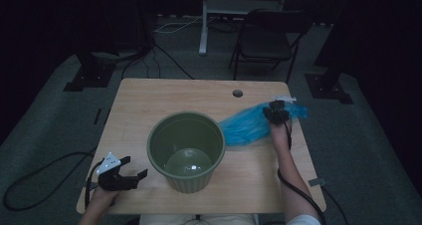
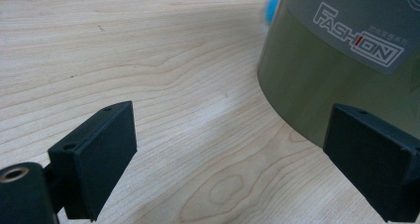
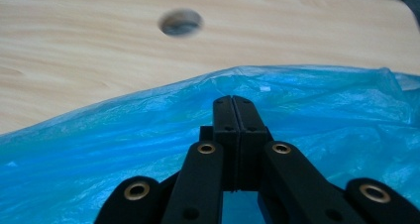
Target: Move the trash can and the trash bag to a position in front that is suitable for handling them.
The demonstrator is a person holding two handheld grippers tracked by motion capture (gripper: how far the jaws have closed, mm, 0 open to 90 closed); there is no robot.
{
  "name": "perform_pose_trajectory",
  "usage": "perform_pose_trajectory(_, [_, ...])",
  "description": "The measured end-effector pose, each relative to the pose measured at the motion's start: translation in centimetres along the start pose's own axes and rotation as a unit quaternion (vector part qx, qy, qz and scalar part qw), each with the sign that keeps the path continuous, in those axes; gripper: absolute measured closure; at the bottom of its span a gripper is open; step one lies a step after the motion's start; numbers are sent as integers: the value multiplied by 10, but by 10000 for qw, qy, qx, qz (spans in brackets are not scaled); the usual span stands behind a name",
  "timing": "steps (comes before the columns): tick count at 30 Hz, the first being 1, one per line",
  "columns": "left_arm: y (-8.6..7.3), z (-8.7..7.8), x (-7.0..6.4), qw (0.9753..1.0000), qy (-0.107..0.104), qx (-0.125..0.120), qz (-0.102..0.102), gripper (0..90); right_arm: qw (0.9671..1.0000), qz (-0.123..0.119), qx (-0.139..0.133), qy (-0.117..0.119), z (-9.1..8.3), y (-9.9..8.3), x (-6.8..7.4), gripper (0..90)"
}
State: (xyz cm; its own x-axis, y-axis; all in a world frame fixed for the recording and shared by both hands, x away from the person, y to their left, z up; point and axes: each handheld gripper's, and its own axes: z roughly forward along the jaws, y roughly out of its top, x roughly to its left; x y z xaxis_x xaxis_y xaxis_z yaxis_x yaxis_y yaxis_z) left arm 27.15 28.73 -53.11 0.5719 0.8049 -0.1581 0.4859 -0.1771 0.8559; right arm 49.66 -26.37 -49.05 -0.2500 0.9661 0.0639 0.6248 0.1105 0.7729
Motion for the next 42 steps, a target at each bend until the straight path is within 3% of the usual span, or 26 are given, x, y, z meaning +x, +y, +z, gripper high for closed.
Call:
perform_pose_trajectory(1, [0, 0, 0, 10000, -2, -5, 0, 69, 9998, -160, -35, 102, 2, 12, 11, 898])
perform_pose_trajectory(6, [0, -2, 1, 10000, 13, -26, -10, 69, 9988, -428, -23, 234, 11, 27, 31, 880])
perform_pose_trajectory(7, [-1, -2, 1, 10000, 12, -22, -12, 69, 9988, -419, 6, 272, 14, 28, 33, 834])
perform_pose_trajectory(9, [-1, -2, 1, 10000, 19, -14, -11, 69, 9989, -326, 162, 305, 20, 27, 35, 622])
perform_pose_trajectory(13, [-1, -3, 2, 10000, 9, -28, -20, 69, 9987, -193, 302, 349, 23, 20, 37, 466])
perform_pose_trajectory(16, [-1, -2, 2, 10000, 13, -21, -28, 69, 9974, -25, 196, 696, 11, 16, 41, 416])
perform_pose_trajectory(18, [-1, -2, 2, 10000, 9, -12, -18, 69, 9938, 44, 52, 1110, 0, 11, 49, 413])
perform_pose_trajectory(22, [-1, -2, 1, 10000, 14, -17, 5, 69, 9841, -202, 18, 1762, -16, -8, 79, 399])
perform_pose_trajectory(25, [-1, -2, 1, 10000, 25, -13, -2, 69, 9791, -481, 145, 1971, -18, -25, 104, 364])
perform_pose_trajectory(30, [-1, -2, 1, 10000, 16, -15, -1, 69, 9767, -1074, 497, 1789, -6, -50, 132, 313])
perform_pose_trajectory(34, [-2, -1, 2, 10000, 27, 3, -22, 69, 9744, -1408, 688, 1613, 5, -61, 144, 306])
perform_pose_trajectory(38, [-1, -2, 2, 10000, 15, -20, -23, 69, 9725, -1740, 704, 1382, 12, -67, 150, 316])
perform_pose_trajectory(39, [-1, -2, 2, 10000, 23, -23, -23, 69, 9733, -1706, 696, 1370, 12, -66, 150, 330])
perform_pose_trajectory(42, [-1, -2, 3, 10000, 26, -25, -32, 69, 9750, -1669, 607, 1335, 11, -66, 150, 516])
